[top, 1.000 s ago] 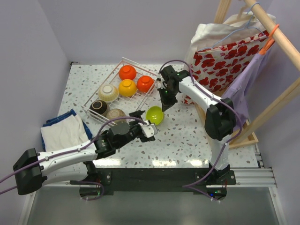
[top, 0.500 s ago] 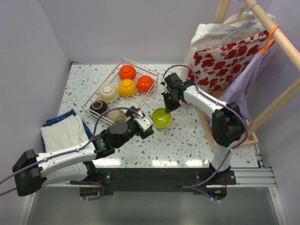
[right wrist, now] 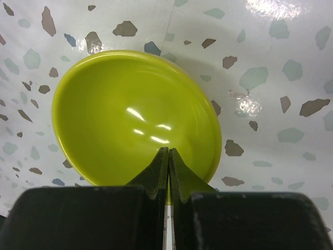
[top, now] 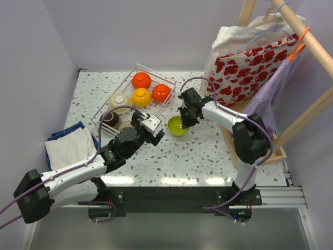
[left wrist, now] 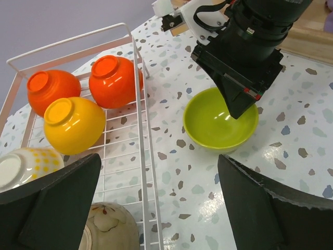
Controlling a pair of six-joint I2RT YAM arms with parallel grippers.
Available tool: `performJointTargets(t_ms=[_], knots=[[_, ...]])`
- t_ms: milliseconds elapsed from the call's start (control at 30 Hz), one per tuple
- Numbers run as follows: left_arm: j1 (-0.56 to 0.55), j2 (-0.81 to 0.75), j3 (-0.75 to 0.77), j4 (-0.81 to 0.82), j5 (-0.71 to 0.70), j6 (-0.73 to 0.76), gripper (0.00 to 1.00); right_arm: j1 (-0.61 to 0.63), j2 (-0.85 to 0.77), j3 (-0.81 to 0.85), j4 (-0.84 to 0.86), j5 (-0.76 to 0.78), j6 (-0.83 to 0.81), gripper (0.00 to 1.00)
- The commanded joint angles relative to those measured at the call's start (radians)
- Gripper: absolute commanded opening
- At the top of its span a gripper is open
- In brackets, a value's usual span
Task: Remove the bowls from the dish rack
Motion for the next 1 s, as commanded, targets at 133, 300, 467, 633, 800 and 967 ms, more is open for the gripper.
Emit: performJointTargets(t_ms=[133, 300, 467, 633, 800, 967], knots=[[0.103, 0.039, 0.098, 0.003, -0.023, -0.133, 1.0, 0.017, -0.144, 0.011, 0.043, 0.046, 0.008, 0.12], [0.173, 0.082, 0.17, -0.064, 0.024, -0.219, 1.0, 0.039, -0.248, -0.006, 0.054, 0.058, -0.024, 0.32], [0.255, 0.142, 0.244, -0.135, 0.03, -0.195, 1.0, 0.068, -0.356, -0.099, 0.111, 0.068, -0.052, 0.51], [0.288, 0.212, 0.34, -0.22, -0.048, -0.055, 1.0, 0.074, -0.486, -0.204, 0.174, 0.072, -0.099, 0.72], [0.299, 0.296, 0.442, -0.317, -0.046, 0.112, 1.0, 0.074, -0.589, -0.305, 0.227, 0.074, -0.118, 0.84], [0.301, 0.43, 0.534, -0.385, -0.081, 0.302, 1.0, 0.076, -0.675, -0.359, 0.228, 0.063, -0.109, 0.86]])
